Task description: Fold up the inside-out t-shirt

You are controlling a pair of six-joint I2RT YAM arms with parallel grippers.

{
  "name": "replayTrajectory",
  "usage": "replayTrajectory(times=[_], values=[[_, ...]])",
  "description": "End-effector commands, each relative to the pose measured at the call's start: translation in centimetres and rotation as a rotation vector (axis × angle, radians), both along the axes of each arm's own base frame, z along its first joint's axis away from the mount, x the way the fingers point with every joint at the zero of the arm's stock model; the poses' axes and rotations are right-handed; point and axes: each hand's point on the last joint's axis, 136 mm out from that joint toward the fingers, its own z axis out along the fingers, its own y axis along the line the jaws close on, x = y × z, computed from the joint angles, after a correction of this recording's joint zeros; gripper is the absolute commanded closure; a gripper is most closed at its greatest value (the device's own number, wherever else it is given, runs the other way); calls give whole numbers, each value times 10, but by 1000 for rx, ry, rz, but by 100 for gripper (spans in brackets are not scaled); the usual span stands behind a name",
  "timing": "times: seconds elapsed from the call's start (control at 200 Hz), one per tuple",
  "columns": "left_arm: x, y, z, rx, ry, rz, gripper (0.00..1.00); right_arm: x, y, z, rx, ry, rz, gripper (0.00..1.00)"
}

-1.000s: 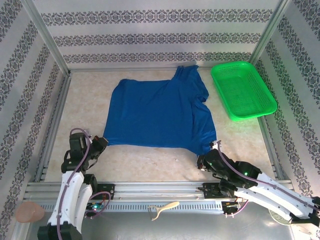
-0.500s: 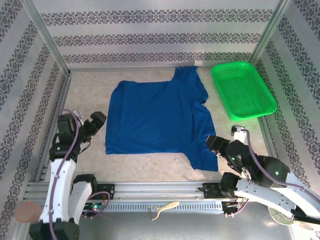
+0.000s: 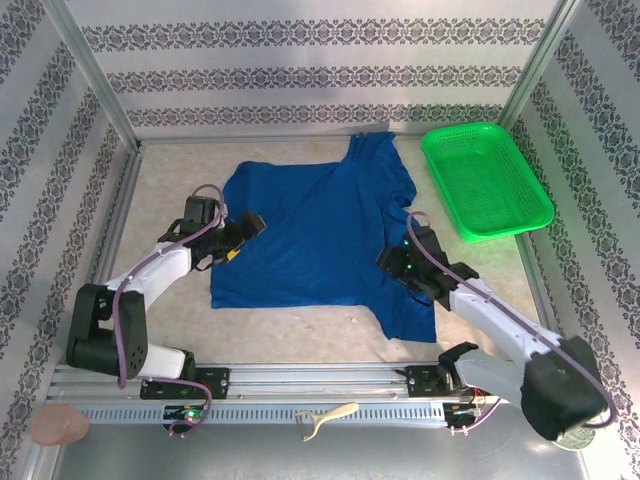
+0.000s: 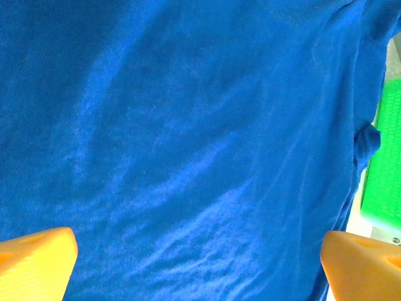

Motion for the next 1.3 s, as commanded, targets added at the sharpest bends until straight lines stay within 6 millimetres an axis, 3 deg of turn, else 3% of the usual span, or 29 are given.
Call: replayTrajectory(times=[0.0,0.095,0.11,0.19,0.26,0.345,0.445,0.51,0.545,0.56,0.709,0.839,1.009,1.294], values=[[6,0,-7,14,-43,0,0,0,9,-23,130,23,-89,43],[-3,4,-26,35,-5,13,0,-26,-11,-52,90,109,-234,41],[-6,5,-30,38,5,17,0,-37,-18,-63,70,133,-261,41],[-17,12,-47,61,51,46,0,-67,-40,-72,13,166,-374,39],[-24,18,-58,87,76,66,0,-89,-58,-70,-12,164,-457,39],[-29,25,-67,109,90,83,0,-95,-67,-50,31,79,-484,39],[-26,28,-65,109,80,97,0,-84,-78,-10,67,-82,-483,41],[-19,28,-52,104,49,95,0,-74,-90,10,49,-133,-494,41],[-14,26,-43,99,27,91,0,-68,-95,11,20,-120,-482,41],[-11,26,-38,98,16,90,0,-62,-95,21,26,-133,-475,41],[5,18,-7,83,-39,49,0,-17,-108,29,-75,-63,-403,35],[11,13,3,64,-60,24,0,18,-113,18,-164,15,-341,29],[15,6,3,28,-71,1,0,39,-105,-7,-181,116,-295,27],[20,-8,-1,-79,-75,-5,0,13,-96,-55,-164,260,-352,28]])
